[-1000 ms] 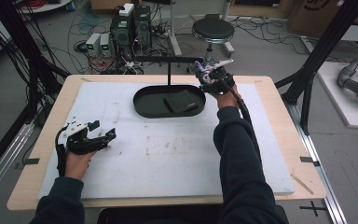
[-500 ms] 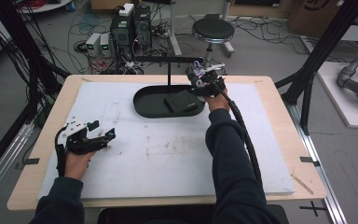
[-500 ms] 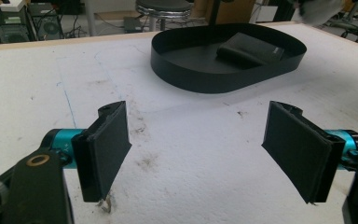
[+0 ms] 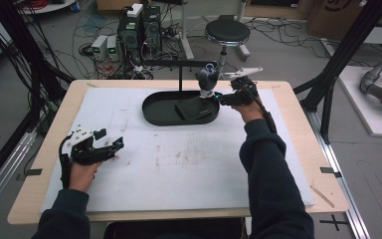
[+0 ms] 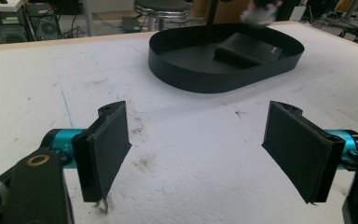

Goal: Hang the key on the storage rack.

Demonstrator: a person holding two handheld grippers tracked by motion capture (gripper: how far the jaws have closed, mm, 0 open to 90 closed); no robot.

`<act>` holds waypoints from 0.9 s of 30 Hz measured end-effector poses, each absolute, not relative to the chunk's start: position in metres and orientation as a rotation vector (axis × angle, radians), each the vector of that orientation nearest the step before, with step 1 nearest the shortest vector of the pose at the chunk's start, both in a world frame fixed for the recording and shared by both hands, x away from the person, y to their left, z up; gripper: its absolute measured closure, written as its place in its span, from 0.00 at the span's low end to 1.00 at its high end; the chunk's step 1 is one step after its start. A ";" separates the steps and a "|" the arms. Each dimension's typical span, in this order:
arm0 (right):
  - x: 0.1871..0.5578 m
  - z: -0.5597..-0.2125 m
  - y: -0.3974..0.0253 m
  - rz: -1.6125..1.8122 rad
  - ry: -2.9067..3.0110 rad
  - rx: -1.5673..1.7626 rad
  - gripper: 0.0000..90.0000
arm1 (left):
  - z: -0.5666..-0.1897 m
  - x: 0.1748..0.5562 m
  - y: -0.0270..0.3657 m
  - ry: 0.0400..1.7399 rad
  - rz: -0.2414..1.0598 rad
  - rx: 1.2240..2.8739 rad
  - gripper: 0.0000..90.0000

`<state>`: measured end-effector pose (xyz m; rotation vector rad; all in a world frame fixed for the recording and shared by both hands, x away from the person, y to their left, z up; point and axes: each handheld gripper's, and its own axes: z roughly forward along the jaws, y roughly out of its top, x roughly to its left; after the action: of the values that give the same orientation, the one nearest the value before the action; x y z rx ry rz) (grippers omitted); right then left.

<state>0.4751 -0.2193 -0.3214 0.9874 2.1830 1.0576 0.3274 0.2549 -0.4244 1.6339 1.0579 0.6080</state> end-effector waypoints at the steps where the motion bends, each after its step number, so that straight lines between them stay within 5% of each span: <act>1: 0.469 -0.321 -0.225 1.071 2.167 0.981 0.24 | -0.424 0.327 0.255 1.057 0.608 1.635 0.25; 15: 0.373 -0.362 -0.282 1.059 2.113 1.009 0.23 | -0.421 0.330 0.254 1.056 0.598 1.573 0.25; 27: 0.352 -0.391 -0.296 1.045 2.085 1.055 0.23 | -0.418 0.330 0.248 1.016 0.614 1.578 0.25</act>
<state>0.3515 -0.2964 -0.3914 1.0547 2.0854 1.0452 0.3304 0.2478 -0.4179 1.5777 1.0157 0.6137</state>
